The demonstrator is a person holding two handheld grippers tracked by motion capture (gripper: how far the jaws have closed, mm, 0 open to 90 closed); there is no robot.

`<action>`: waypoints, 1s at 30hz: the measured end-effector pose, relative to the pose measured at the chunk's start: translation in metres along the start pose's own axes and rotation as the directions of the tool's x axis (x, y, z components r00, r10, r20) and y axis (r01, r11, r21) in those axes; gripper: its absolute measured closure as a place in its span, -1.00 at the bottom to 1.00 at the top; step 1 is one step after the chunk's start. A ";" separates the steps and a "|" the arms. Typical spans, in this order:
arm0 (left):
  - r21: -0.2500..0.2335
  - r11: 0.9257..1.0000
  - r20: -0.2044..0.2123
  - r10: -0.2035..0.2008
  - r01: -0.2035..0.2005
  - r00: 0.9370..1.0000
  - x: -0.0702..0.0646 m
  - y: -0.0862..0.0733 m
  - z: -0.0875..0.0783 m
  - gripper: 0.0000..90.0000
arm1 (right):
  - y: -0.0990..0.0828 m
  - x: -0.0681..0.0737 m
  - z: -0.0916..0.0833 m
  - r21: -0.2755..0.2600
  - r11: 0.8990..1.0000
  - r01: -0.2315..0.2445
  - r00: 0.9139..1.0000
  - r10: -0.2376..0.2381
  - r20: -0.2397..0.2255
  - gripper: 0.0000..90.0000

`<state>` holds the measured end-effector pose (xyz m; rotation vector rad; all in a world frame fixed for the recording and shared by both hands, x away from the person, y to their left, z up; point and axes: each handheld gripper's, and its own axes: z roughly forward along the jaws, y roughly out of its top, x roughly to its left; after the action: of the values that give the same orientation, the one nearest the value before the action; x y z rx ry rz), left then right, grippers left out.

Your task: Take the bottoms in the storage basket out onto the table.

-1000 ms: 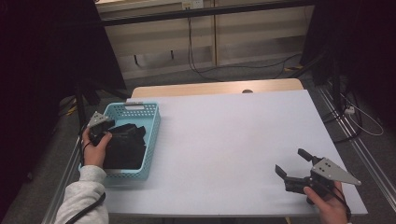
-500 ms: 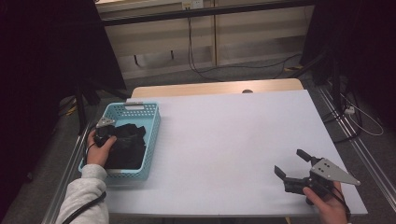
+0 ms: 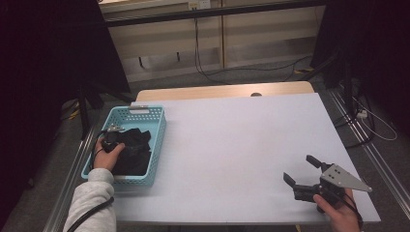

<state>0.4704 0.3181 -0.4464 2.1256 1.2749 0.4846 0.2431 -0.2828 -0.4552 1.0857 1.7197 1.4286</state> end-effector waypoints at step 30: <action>0.070 0.995 0.008 -0.071 0.070 0.997 -0.003 -0.004 0.007 -0.98 | 0.000 0.003 0.001 0.011 1.000 0.014 1.000 -0.014 -0.016 -0.96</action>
<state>0.4700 0.3149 -0.4541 2.1293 1.3741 0.4037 0.2425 -0.2799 -0.4557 1.0690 1.7451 1.4236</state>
